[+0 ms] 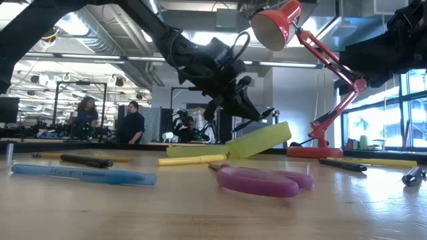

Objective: Pick & place school supplies into a supply box
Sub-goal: Put the black pen into the yellow supply box

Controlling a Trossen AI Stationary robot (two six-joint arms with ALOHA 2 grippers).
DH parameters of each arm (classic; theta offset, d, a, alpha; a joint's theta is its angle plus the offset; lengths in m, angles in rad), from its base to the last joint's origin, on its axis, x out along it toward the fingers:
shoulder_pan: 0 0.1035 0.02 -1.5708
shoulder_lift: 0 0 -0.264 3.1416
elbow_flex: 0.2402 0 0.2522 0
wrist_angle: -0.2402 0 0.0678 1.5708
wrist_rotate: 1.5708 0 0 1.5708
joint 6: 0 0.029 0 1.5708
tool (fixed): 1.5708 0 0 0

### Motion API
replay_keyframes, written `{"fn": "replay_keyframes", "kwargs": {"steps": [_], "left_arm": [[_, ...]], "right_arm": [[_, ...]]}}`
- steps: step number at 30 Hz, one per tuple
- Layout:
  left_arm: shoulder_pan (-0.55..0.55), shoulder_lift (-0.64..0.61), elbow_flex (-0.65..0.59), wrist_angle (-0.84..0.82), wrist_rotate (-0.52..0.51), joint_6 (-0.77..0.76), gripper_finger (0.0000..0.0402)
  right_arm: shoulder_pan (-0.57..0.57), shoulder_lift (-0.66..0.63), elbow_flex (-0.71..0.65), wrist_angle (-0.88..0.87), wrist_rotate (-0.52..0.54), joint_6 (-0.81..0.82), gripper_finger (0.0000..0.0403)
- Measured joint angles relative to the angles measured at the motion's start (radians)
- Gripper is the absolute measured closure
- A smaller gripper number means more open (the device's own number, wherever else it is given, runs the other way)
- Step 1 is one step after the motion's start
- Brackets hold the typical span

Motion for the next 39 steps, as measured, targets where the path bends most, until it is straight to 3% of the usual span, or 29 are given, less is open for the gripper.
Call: {"fn": "replay_keyframes", "kwargs": {"steps": [3, 11, 19, 24, 39], "left_arm": [[0.000, 0.002, 0.000, -0.002, 0.025, -0.035, 0.0377], [-0.014, 0.002, 0.000, -0.003, 0.014, 0.231, 0.0377], [-0.012, 0.002, 0.000, -0.026, 0.011, 0.121, 0.0374], [-0.009, 0.002, 0.000, -0.032, -0.063, 0.057, 0.0377], [-0.021, 0.091, -0.001, -0.031, -0.199, 0.141, 0.0377]], "right_arm": [[0.000, 0.000, 0.000, 0.000, 0.000, -0.001, 0.0226], [0.000, 0.000, 0.000, 0.000, 0.000, 0.001, 0.0226], [0.000, 0.000, 0.000, 0.000, 0.000, 0.001, 0.0226], [0.000, 0.000, 0.000, 0.000, 0.000, 0.001, 0.0226], [0.000, 0.000, 0.000, 0.001, 0.000, 0.005, 0.0226]]}}
